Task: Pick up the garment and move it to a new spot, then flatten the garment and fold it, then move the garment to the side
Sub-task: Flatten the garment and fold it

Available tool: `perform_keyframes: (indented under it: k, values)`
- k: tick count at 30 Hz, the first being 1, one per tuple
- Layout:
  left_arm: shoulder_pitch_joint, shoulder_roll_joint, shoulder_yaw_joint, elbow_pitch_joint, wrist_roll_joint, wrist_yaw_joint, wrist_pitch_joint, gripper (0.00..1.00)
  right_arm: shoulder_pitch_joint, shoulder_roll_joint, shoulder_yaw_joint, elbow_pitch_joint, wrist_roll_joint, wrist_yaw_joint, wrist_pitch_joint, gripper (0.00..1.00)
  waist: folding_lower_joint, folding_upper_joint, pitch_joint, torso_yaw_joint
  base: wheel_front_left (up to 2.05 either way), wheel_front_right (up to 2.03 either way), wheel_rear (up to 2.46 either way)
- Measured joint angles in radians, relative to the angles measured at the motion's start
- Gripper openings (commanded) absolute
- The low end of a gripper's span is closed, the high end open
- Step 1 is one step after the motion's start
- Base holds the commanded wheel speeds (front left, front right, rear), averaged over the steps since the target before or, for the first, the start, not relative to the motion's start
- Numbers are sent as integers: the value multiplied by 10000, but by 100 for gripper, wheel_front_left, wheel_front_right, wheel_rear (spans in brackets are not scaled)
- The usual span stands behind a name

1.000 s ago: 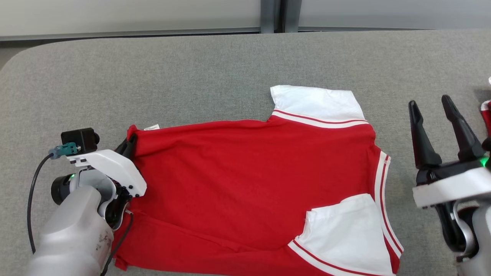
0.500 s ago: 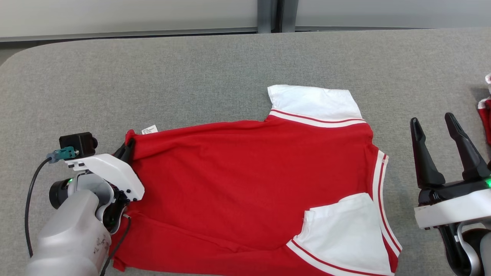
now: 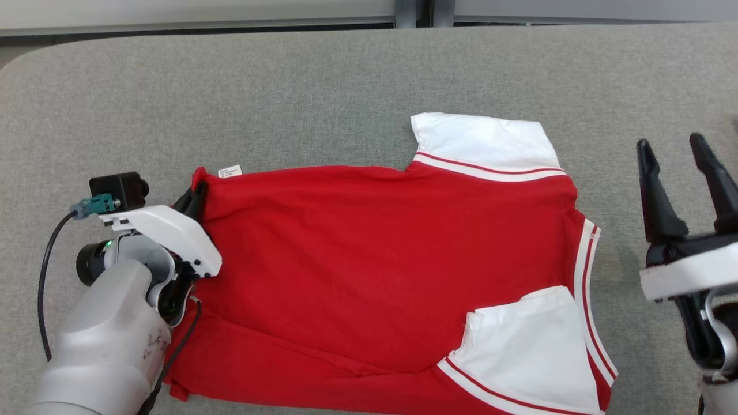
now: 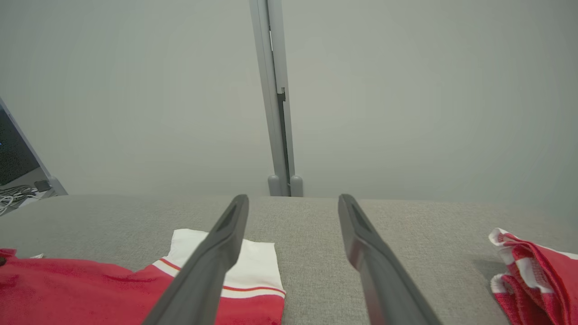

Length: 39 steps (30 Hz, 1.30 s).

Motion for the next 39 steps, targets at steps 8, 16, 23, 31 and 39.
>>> perform_keyframes:
  k: [8, 16, 23, 31, 39]
  values:
    - [-531, -282, -174, -219, 13, 0, -50, 0, -2685, -750, 1116, 2017, 537, 2, 263, 100, 1, 0, 682, 417, 0, 0, 0]
    - [-908, -614, -410, -382, -10, -2, -234, 0, -5273, -1175, 3551, 4824, 1225, 2, 629, 100, 1, 0, 1329, 1010, 0, 0, 0]
    - [-1027, -748, -621, -364, -144, -4, -313, 0, -6117, -1616, 5425, 6683, 2048, 2, 1383, 100, 1, 0, 1480, 1221, 0, 0, 0]
    - [-1093, -715, -798, -336, -349, -4, -378, 0, -6972, -1870, 6659, 7655, 2993, 2, 2140, 100, 1, 0, 1585, 1219, 0, 0, 0]
    - [-1100, -688, -965, -228, -583, -6, -464, 0, -7224, -1873, 7089, 7914, 3469, 12, 988, 0, 0, 0, 1457, 1186, 0, 0, 0]
